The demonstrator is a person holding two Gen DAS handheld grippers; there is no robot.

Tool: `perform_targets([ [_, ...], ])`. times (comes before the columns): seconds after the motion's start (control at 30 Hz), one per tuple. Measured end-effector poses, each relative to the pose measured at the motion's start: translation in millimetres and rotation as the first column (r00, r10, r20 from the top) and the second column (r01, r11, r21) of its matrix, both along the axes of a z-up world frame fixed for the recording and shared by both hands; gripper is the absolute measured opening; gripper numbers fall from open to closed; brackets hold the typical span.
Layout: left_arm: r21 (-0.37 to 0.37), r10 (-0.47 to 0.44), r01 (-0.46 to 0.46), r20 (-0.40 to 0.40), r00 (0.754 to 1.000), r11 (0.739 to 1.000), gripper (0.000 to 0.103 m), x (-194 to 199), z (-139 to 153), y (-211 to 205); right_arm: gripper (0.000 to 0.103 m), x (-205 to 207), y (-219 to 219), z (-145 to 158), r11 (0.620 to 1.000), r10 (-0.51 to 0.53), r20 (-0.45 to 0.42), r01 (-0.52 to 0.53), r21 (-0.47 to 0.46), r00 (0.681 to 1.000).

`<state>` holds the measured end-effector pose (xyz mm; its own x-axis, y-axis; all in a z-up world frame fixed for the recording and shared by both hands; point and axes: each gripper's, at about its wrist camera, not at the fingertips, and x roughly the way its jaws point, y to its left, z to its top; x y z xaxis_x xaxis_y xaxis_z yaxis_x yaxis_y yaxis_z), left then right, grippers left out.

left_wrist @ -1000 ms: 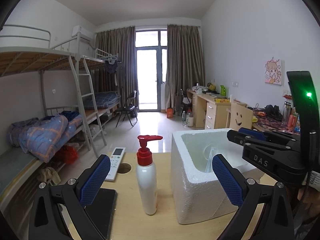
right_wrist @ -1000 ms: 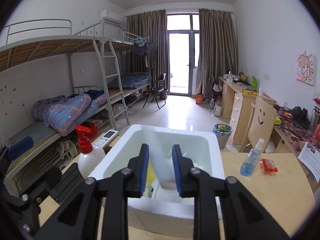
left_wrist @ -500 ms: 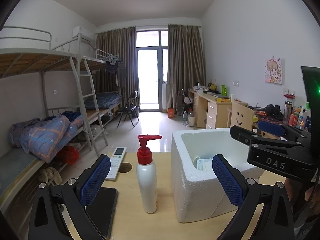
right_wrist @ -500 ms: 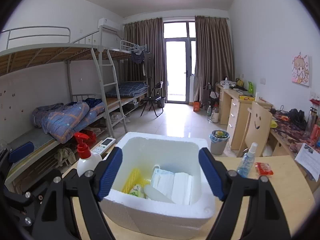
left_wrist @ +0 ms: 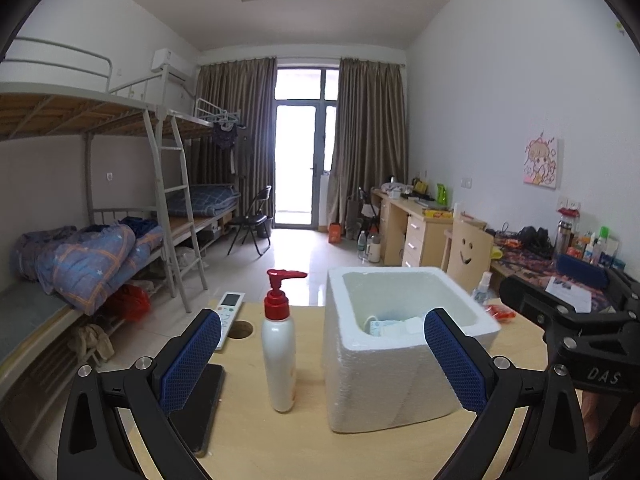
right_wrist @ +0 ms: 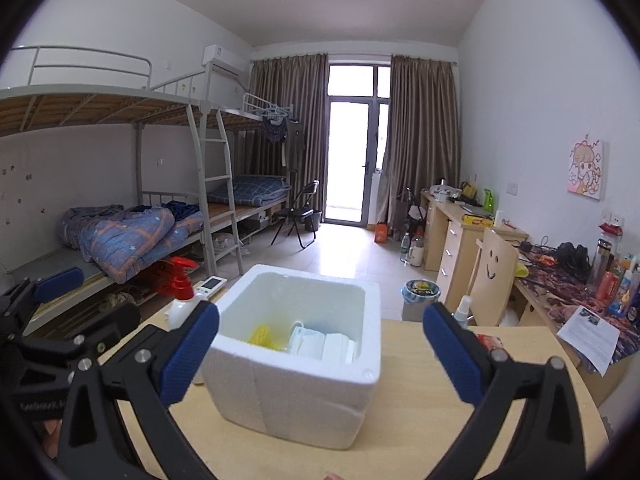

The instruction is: Organize soft objects

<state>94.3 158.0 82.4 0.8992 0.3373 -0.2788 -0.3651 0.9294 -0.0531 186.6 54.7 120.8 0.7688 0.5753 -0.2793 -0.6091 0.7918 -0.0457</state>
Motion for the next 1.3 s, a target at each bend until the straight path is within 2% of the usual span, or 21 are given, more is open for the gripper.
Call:
perform_targets([
  [0.4, 0.042, -0.036, 0.034, 0.047, 0.998, 0.999, 0.102, -32.9, 12.4, -45.7, 0.103, -42.2, -47.1, 4.3, 0.999, -0.048, 0.034, 0.048, 0.007, 0.998],
  [0.7, 0.072, -0.046, 0.041, 0.074, 0.996, 0.997, 0.102, -56.4, 16.7, -62.0, 0.103, -65.3, -73.2, 4.5, 0.997, -0.074, 0.044, 0.072, 0.037, 0.996],
  [0.97, 0.085, -0.06, 0.053, 0.084, 0.995, 0.995, 0.102, -68.9, 10.5, -70.8, 0.103, -80.9, -84.0, -5.6, 0.997, -0.059, 0.034, 0.057, 0.057, 0.998],
  [1.3, 0.061, -0.07, 0.065, 0.082, 0.994, 0.996, 0.102, -82.9, -10.4, -70.7, 0.103, -92.4, -98.0, -22.7, 0.993, -0.076, 0.04, 0.071, 0.096, 0.996],
])
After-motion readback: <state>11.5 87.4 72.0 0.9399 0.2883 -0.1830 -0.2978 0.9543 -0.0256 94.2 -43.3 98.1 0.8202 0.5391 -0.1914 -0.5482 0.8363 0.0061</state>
